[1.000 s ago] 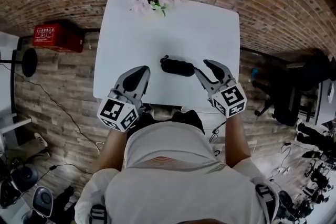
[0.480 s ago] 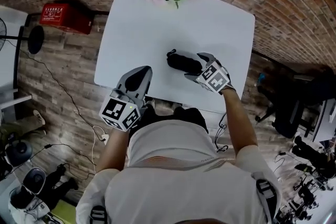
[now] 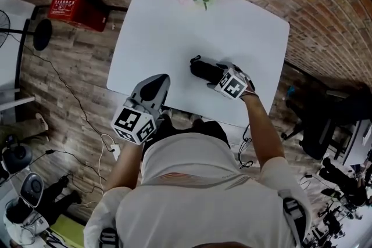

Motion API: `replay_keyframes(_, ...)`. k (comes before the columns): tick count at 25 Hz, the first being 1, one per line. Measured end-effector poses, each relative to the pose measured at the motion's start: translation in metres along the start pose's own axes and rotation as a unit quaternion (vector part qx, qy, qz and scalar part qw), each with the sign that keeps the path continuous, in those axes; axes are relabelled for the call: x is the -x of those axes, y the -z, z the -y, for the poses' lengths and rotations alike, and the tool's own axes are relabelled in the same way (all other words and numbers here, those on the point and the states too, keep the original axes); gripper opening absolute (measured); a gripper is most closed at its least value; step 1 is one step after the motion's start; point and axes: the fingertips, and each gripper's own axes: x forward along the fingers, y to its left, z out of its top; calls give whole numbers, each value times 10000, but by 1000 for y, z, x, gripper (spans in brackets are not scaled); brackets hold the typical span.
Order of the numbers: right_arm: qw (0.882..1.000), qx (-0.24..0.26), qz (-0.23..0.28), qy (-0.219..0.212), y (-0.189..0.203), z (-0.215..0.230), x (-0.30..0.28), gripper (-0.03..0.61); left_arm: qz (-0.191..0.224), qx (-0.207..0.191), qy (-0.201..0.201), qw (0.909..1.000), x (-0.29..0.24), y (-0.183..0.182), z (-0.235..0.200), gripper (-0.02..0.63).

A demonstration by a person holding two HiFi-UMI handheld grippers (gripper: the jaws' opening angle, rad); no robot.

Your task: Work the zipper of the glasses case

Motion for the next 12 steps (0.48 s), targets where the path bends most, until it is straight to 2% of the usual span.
replay_keyframes(5, 10000, 45, 47, 67, -2, 1, 3, 345, -17, 18, 34, 10000, -1, -1, -2, 18)
replay_keyframes(9, 9997, -24, 230, 127, -2, -1, 7, 334, 7, 9, 97, 10000, -4, -4, 0, 19)
replay_keyframes(12, 9978, -328, 544, 203, -11, -1, 21, 330, 21, -11, 160, 9999, -6, -8, 1, 19)
